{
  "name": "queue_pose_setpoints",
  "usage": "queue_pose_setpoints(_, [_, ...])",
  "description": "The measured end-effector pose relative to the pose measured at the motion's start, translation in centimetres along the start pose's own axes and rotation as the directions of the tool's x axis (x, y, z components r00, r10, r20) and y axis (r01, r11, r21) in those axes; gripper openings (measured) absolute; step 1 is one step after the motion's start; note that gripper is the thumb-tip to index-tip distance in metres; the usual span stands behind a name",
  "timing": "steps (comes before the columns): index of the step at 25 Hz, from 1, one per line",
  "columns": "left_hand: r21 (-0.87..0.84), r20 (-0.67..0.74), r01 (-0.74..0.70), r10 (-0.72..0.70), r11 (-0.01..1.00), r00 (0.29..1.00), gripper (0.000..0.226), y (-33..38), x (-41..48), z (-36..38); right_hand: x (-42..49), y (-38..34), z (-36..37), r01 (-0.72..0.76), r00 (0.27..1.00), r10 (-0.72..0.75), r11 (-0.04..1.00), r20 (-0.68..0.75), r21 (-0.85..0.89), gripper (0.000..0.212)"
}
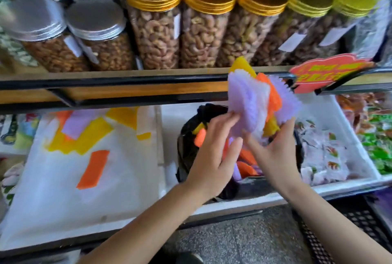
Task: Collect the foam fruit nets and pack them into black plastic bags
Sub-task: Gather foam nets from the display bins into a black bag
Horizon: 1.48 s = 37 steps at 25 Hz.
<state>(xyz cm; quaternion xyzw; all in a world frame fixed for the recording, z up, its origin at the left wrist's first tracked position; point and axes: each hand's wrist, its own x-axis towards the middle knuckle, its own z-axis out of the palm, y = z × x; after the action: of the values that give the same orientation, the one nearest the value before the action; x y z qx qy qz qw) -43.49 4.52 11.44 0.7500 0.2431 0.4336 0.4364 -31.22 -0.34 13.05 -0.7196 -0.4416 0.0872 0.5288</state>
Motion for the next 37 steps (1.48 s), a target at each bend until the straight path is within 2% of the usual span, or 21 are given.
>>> queue_pose_setpoints(2, [0.081,0.028,-0.009,0.007,0.997,1.000,0.042,-0.2,1.4,1.4,1.7,2.0,-2.1,-0.042,0.996,0.039,0.998,-0.076,-0.043,0.059])
queue_pose_setpoints(4, [0.184,-0.068,-0.002,0.015,0.983,0.998,0.037,-1.6,1.7,1.4,2.4,3.8,-3.7,-0.064,0.994,0.054,0.992,-0.090,-0.110,0.055])
queue_pose_setpoints(6, [0.266,-0.199,0.095,-0.042,0.959,0.979,0.033,-3.5,0.8,0.5,2.4,5.4,-4.5,-0.025,1.000,0.022,0.983,-0.020,-0.184,0.046])
queue_pose_setpoints(8, [0.322,-0.345,0.243,-0.126,0.915,0.930,0.034,-4.9,-0.7,-0.5,1.9,6.3,-4.7,0.011,0.997,0.005,0.979,0.076,-0.203,0.041])
queue_pose_setpoints(11, [0.354,-0.509,0.460,-0.245,0.815,0.825,0.050,-6.2,-1.6,-1.5,1.3,7.2,-4.3,0.087,0.967,-0.017,0.960,0.255,-0.265,0.052])
queue_pose_setpoints(13, [0.203,-0.479,0.532,-0.391,0.822,0.786,0.041,-5.9,-0.9,-1.9,1.2,8.4,-3.7,0.280,0.906,-0.104,0.875,0.411,-0.394,0.063])
queue_pose_setpoints(15, [0.013,-0.355,0.547,-0.508,0.837,0.785,0.022,-5.1,0.0,-1.5,1.1,9.3,-3.0,0.428,0.836,-0.163,0.792,0.524,-0.436,0.066])
queue_pose_setpoints(16, [-0.042,-0.330,0.533,-0.515,0.845,0.791,0.016,-4.5,0.4,-1.3,1.1,9.3,-2.6,0.455,0.808,-0.162,0.782,0.566,-0.425,0.066])
queue_pose_setpoints(19, [-0.160,-0.375,0.498,-0.520,0.852,0.768,0.010,-2.8,1.3,-1.4,1.5,8.4,-1.3,0.485,0.759,-0.126,0.765,0.639,-0.424,0.063])
queue_pose_setpoints(22, [-0.171,-0.330,0.572,-0.593,0.803,0.734,0.005,-1.9,1.5,-2.9,3.4,8.3,-0.2,0.423,0.798,0.004,0.708,0.603,-0.565,0.062])
queue_pose_setpoints(25, [0.001,-0.209,0.669,-0.654,0.743,0.726,0.014,-2.6,0.0,-4.8,5.6,8.1,0.2,0.267,0.889,0.073,0.720,0.453,-0.640,0.049])
queue_pose_setpoints(27, [0.078,-0.226,0.656,-0.628,0.751,0.745,0.020,-2.9,-0.7,-5.7,6.0,7.7,0.5,0.277,0.919,0.004,0.706,0.395,-0.651,0.048])
queue_pose_setpoints(29, [0.038,-0.274,0.613,-0.582,0.789,0.766,0.019,-2.5,-0.5,-5.9,5.3,7.5,0.8,0.371,0.917,-0.175,0.707,0.359,-0.602,0.046])
queue_pose_setpoints(30, [-0.004,-0.302,0.591,-0.565,0.806,0.768,0.017,-2.2,-0.1,-5.9,4.6,7.5,0.8,0.443,0.891,-0.278,0.702,0.358,-0.557,0.045])
queue_pose_setpoints(32, [-0.099,-0.361,0.554,-0.548,0.827,0.754,0.014,-1.9,0.7,-5.7,2.7,7.7,0.7,0.608,0.785,-0.407,0.654,0.468,-0.451,0.044])
queue_pose_setpoints(34, [-0.181,-0.387,0.520,-0.546,0.835,0.743,0.011,-1.7,1.1,-5.5,1.3,8.1,0.7,0.757,0.632,-0.468,0.544,0.618,-0.362,0.050])
queue_pose_setpoints(35, [-0.194,-0.383,0.509,-0.542,0.839,0.748,0.010,-1.5,1.1,-5.3,1.3,8.1,0.8,0.789,0.592,-0.464,0.501,0.659,-0.355,0.053])
queue_pose_setpoints(36, [-0.194,-0.370,0.498,-0.533,0.845,0.761,0.009,-1.3,0.9,-5.2,1.7,8.1,1.2,0.787,0.596,-0.447,0.490,0.667,-0.375,0.055])
queue_pose_setpoints(37, [-0.188,-0.355,0.486,-0.521,0.853,0.776,0.009,-1.1,0.7,-5.0,2.6,7.9,1.8,0.757,0.636,-0.420,0.501,0.647,-0.420,0.054])
